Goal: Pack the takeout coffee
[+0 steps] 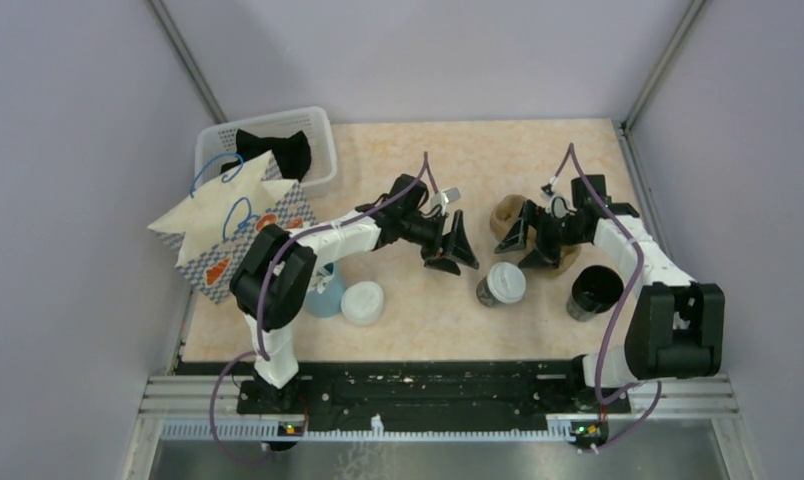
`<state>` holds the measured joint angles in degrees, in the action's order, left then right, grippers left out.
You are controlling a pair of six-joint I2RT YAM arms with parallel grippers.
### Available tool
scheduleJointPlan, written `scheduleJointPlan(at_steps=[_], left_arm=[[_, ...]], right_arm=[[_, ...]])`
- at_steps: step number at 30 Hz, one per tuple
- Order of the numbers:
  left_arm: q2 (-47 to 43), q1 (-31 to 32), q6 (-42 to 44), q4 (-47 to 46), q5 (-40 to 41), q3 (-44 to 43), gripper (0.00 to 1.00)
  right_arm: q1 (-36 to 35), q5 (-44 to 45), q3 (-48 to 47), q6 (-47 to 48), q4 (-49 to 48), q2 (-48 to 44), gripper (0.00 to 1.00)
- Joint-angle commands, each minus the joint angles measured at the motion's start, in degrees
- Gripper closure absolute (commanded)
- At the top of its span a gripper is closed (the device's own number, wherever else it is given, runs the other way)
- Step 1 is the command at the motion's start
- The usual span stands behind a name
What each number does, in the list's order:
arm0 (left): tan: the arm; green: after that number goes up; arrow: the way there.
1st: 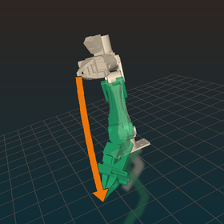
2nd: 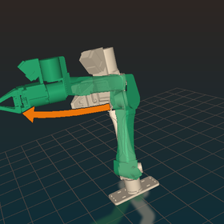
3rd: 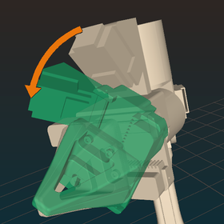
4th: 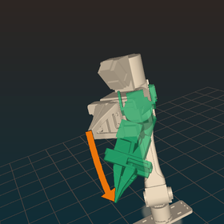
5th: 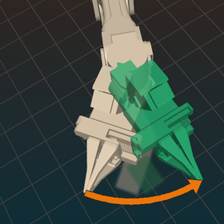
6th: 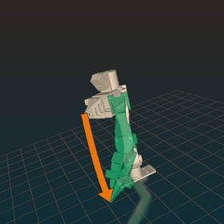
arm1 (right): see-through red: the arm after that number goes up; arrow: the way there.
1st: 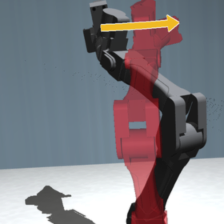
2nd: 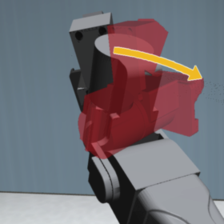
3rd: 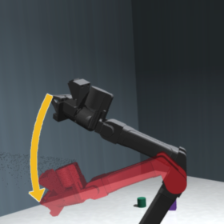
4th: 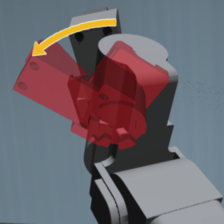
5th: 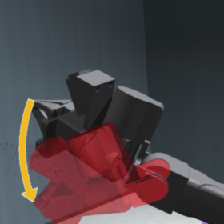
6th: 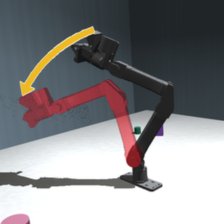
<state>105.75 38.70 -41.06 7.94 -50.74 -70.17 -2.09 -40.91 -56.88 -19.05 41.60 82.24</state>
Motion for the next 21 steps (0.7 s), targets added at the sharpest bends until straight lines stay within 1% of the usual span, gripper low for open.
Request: scheduleJointPlan(at_steps=[1, 5, 9, 12, 14, 16, 19, 21], left_arm=[[3.13, 0.94, -3.1, -7.04, -5.31, -3.9, 0.15], [3.58, 1.96, -3.2, -6.91, -4.81, -4.05, 0.14], [4.19, 2.53, -3.35, -6.74, -3.87, -3.75, 0.15], [4.26, 2.83, -1.75, -4.79, -2.36, -3.99, 0.15], [3.88, 3.08, 0.68, -1.45, -0.76, -4.69, 0.16], [3.03, 3.22, 4.06, 2.08, 1.27, -5.4, 0.16], [1.61, 3.42, 7.31, 5.06, 3.22, -5.52, 0.16], [1.02, 3.8, 8.14, 6.09, 4.13, -5.27, 0.16]], right_arm=[[1.88, -3.75, 2.81, -0.14, -0.57, -3.7, 0.16], [1.91, -6.62, 5.11, -1.58, -2.43, -4.04, 0.17], [1.27, -4.34, 5.71, -2.6, -3.35, -4.84, 0.16], [-0.09, -2.73, 4.52, -3.72, -3.5, -4.64, 0.16], [-0.73, 2.29, 1.66, -2.18, 0.75, -4.3, 0.16], [-0.92, 11.22, -2.77, 0.13, 8.46, -4.9, 0.16], [-2.09, 23.12, -6.55, 1.14, 18.22, -8.28, 0.15], [-4.07, 29.18, -8.26, -0.08, 24.29, -11.13, 0.15]])
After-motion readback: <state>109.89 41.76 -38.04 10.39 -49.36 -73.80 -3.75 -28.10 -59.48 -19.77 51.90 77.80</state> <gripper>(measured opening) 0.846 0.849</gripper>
